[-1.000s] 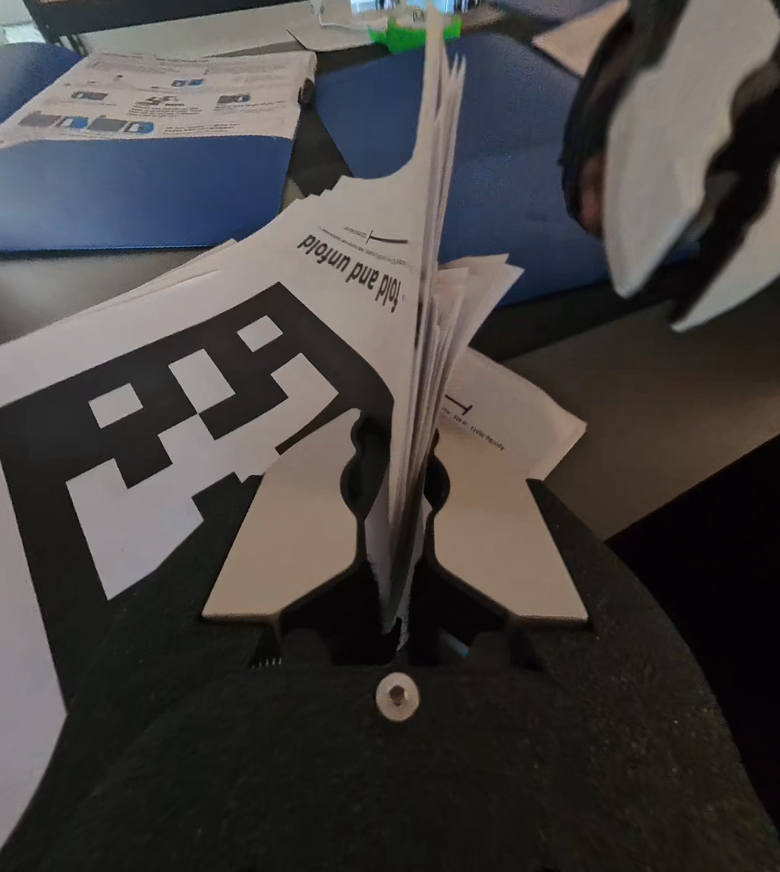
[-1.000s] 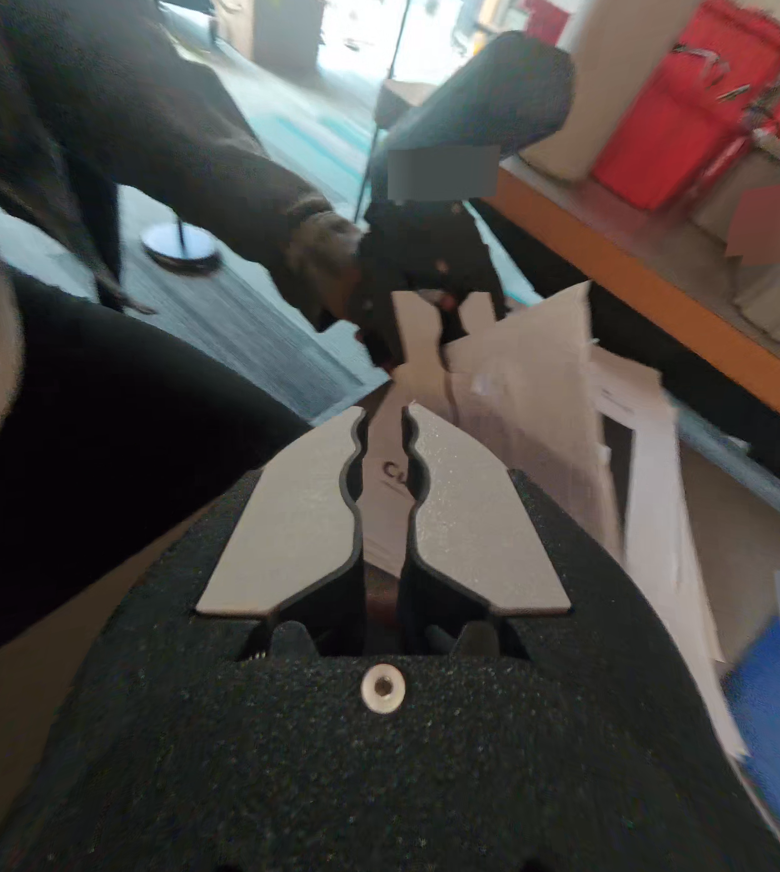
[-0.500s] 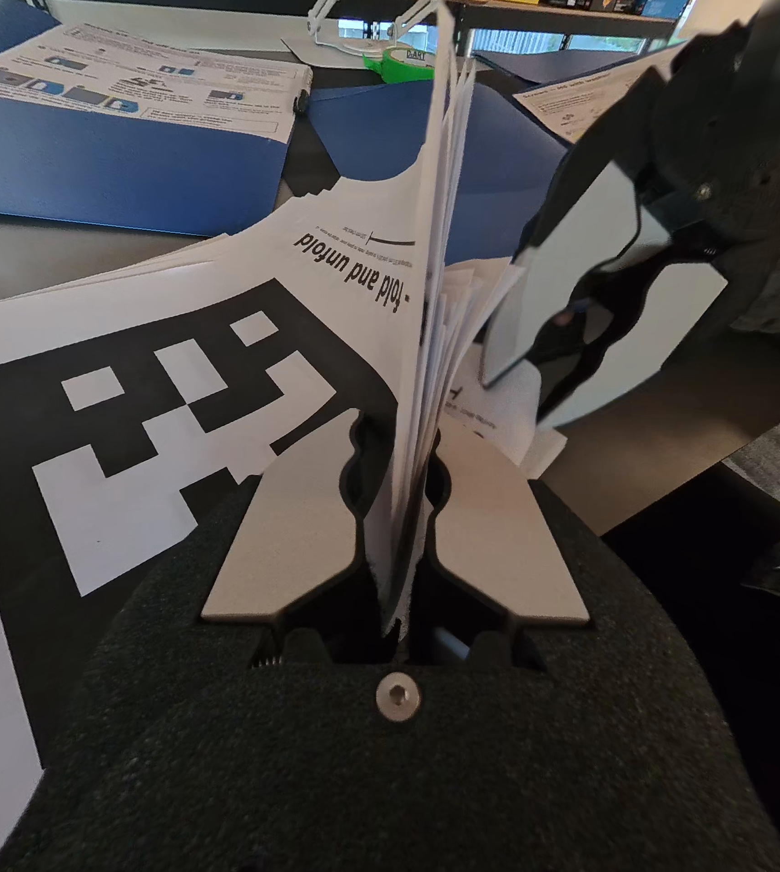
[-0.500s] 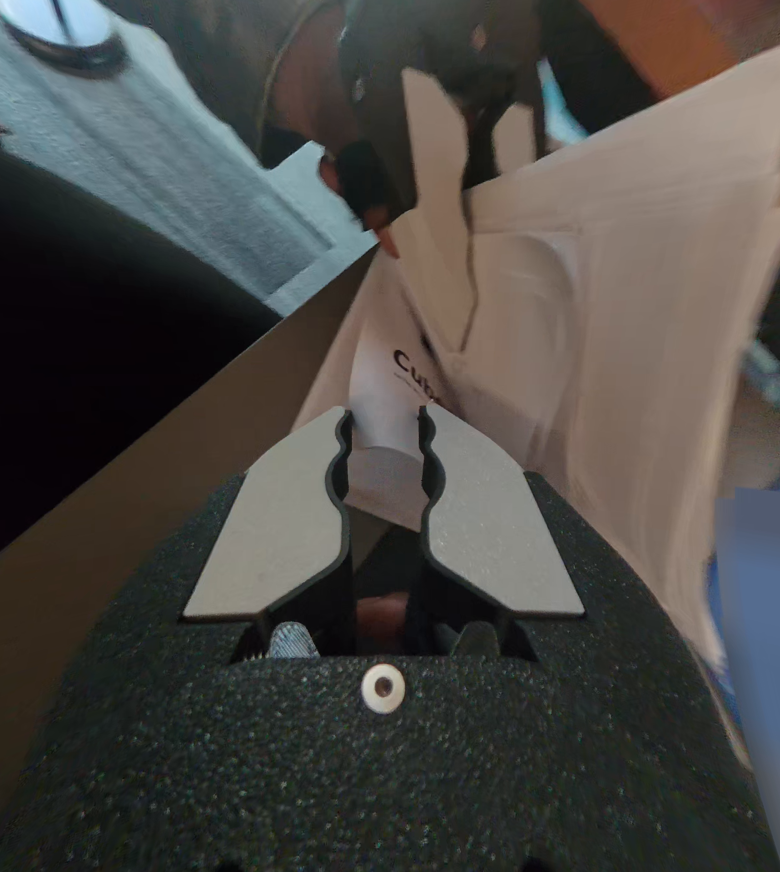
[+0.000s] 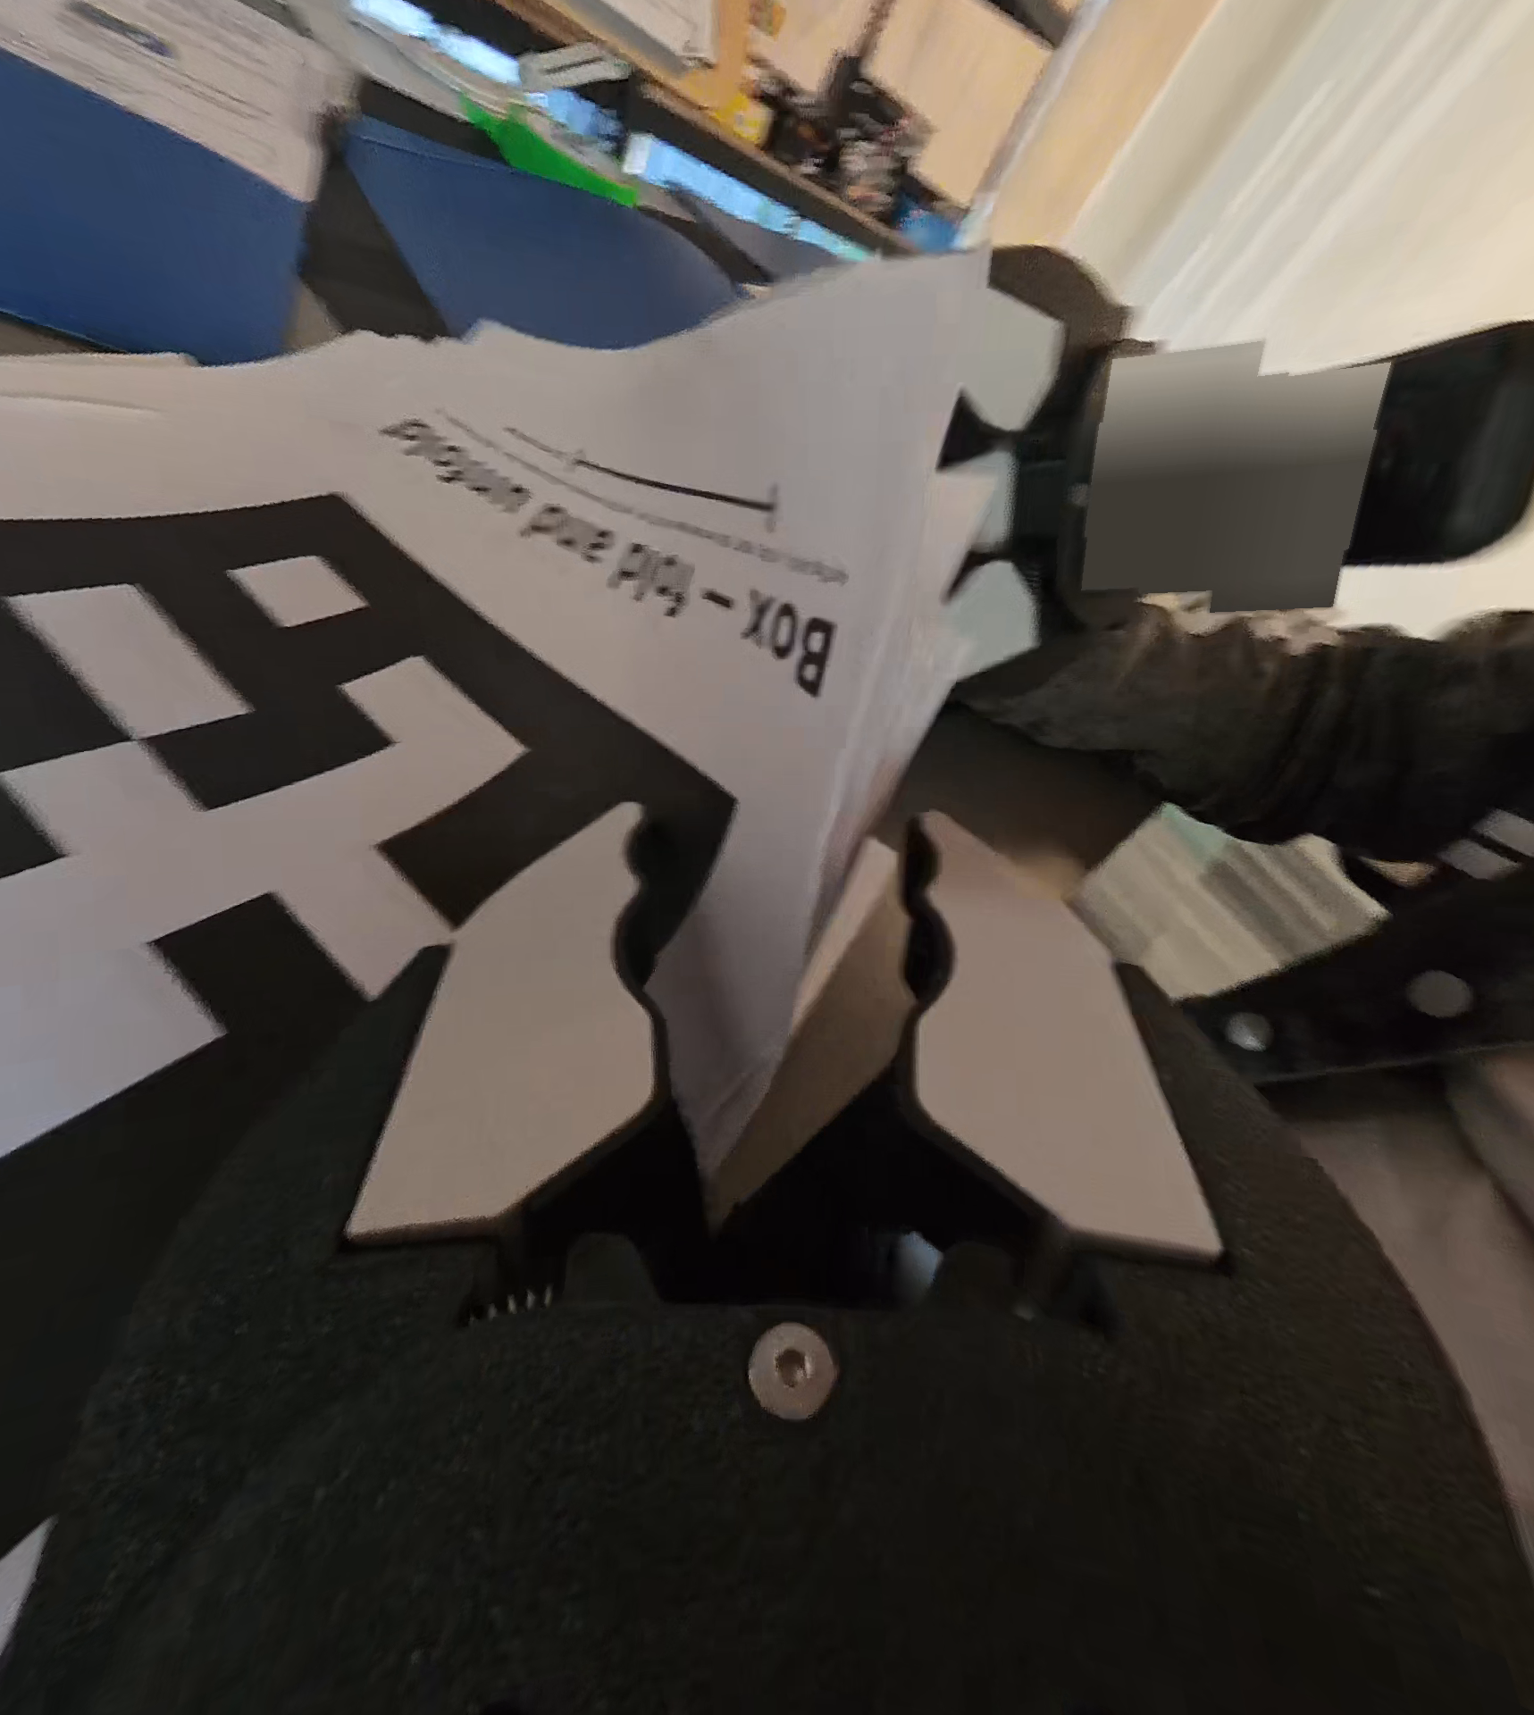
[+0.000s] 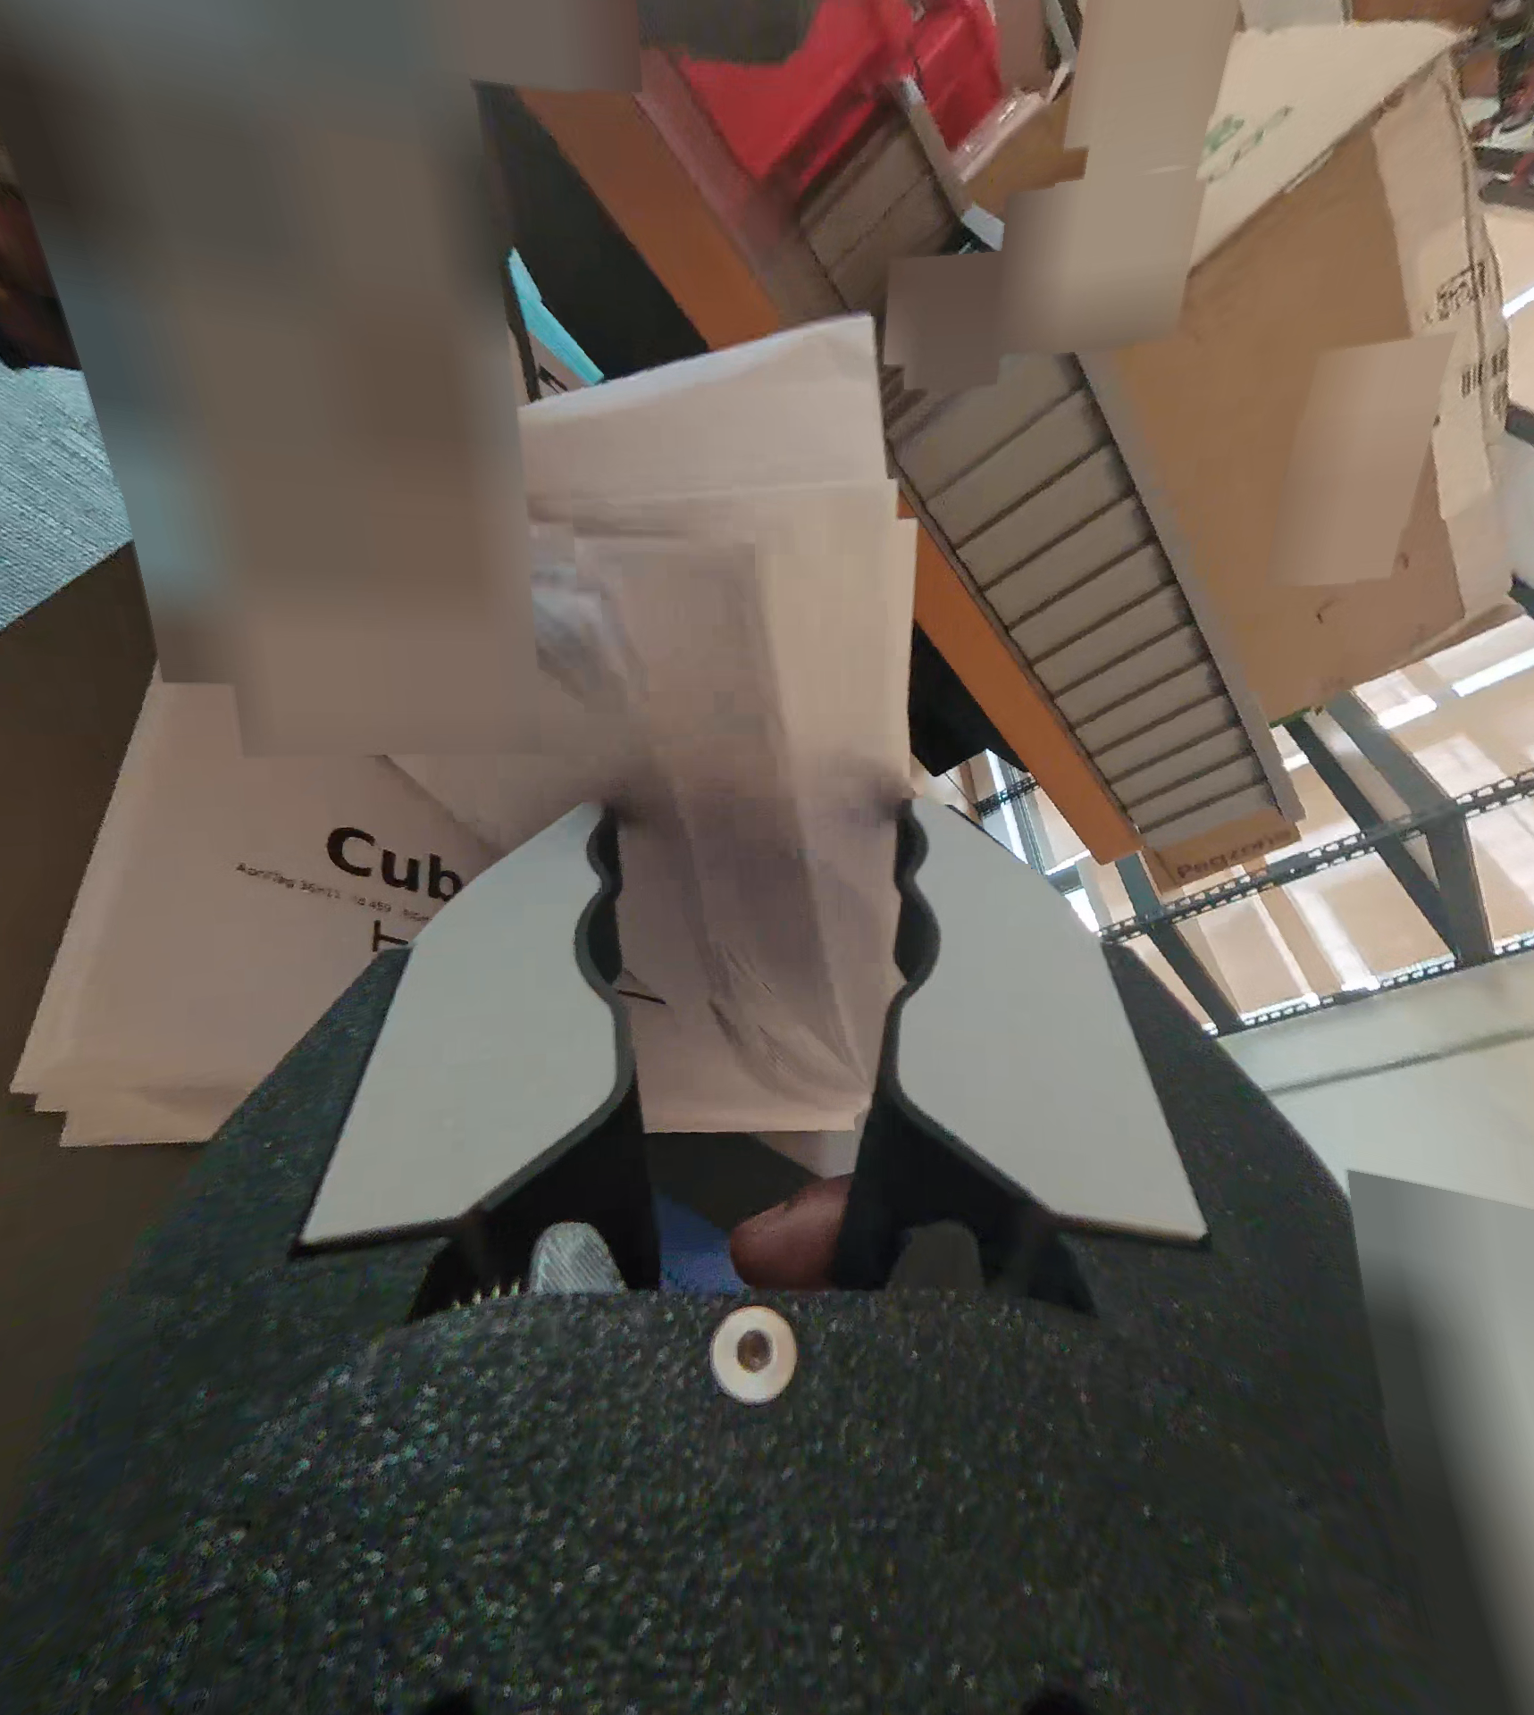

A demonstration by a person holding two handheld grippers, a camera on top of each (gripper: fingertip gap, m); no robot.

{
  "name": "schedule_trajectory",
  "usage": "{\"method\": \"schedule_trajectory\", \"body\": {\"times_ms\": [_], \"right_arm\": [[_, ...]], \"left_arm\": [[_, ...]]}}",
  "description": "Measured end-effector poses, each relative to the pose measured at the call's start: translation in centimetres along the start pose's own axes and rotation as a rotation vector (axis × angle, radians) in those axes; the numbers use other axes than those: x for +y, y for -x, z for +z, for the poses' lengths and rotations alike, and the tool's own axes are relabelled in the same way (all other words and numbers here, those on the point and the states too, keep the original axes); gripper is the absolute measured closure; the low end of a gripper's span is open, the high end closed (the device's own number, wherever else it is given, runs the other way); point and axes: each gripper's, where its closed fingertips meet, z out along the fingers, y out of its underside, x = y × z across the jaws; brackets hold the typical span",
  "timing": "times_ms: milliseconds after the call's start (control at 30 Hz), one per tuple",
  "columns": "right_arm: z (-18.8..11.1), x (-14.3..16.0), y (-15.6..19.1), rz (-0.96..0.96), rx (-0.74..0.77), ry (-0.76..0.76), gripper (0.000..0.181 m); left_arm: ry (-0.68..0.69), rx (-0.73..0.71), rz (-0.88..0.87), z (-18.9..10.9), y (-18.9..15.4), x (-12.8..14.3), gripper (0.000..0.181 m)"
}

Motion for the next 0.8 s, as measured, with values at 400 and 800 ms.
{"method": "schedule_trajectory", "body": {"times_ms": [400,800], "right_arm": [[-0.8,1.3,0.3,0.059,-0.147,0.067,0.145],[-5.1,1.3,9.7,0.130,-0.842,0.092,0.159]], "left_arm": [[0.114,-0.370,0.391,0.8,2.1,0.9,0.162],[0.023,-0.269,0.179,0.2,2.2,0.0,0.162]]}}
